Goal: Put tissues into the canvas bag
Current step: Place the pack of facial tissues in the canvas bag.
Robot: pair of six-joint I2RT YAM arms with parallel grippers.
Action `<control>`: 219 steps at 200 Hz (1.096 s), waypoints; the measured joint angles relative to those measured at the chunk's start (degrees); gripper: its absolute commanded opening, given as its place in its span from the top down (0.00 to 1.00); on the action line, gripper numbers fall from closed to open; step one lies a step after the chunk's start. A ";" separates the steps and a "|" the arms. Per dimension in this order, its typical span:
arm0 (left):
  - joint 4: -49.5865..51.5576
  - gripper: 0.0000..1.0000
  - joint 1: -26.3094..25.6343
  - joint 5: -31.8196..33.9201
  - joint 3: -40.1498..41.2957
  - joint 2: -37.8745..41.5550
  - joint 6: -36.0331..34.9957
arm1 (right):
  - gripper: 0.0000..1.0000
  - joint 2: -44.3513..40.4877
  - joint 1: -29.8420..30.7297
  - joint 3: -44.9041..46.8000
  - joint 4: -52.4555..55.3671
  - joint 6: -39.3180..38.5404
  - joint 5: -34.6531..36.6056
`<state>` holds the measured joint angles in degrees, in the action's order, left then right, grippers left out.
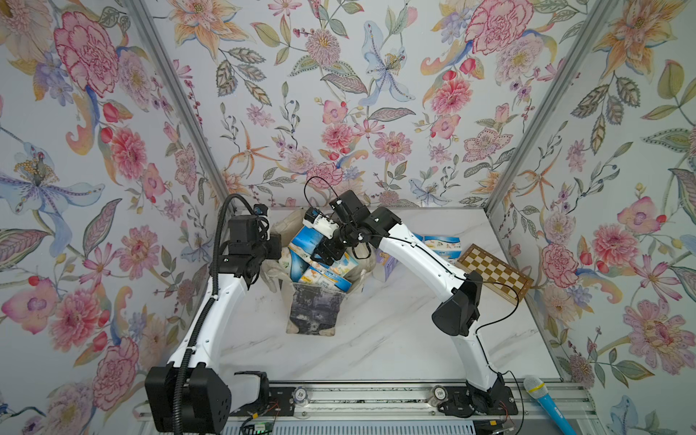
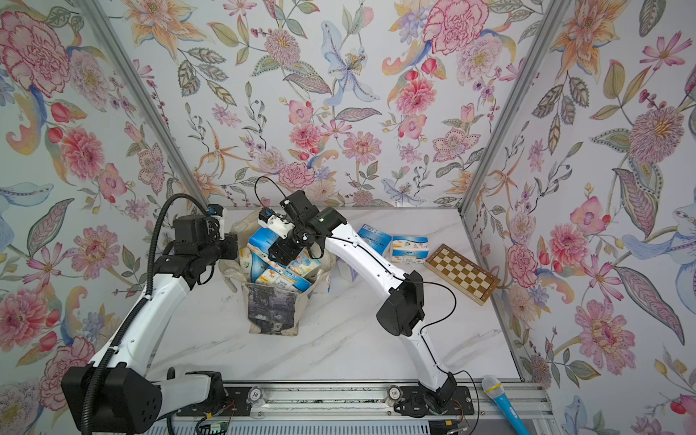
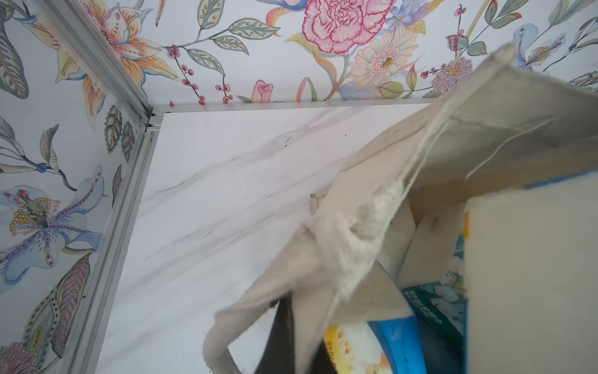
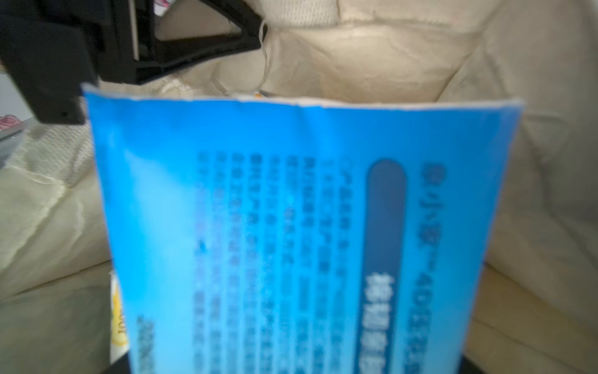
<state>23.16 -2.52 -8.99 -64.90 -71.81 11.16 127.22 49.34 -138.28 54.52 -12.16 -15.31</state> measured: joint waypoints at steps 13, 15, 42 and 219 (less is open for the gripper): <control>-0.17 0.99 0.00 -0.04 0.00 -0.09 0.00 | 0.17 0.81 0.20 -0.94 0.63 -0.09 1.79; -0.20 0.99 0.00 -0.04 0.00 -0.09 0.00 | 0.17 0.94 0.20 -1.11 0.76 -0.09 2.10; -0.50 0.99 0.02 -0.42 0.00 -0.44 0.00 | 0.16 3.04 0.48 -4.42 1.88 -0.22 5.62; -0.98 0.99 0.28 -1.25 0.00 -1.01 0.42 | 0.00 12.52 2.78 -14.40 0.92 -1.16 9.55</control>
<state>22.17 -2.24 -10.24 -64.90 -72.82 11.57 139.74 52.12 -152.68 55.44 -13.32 -5.76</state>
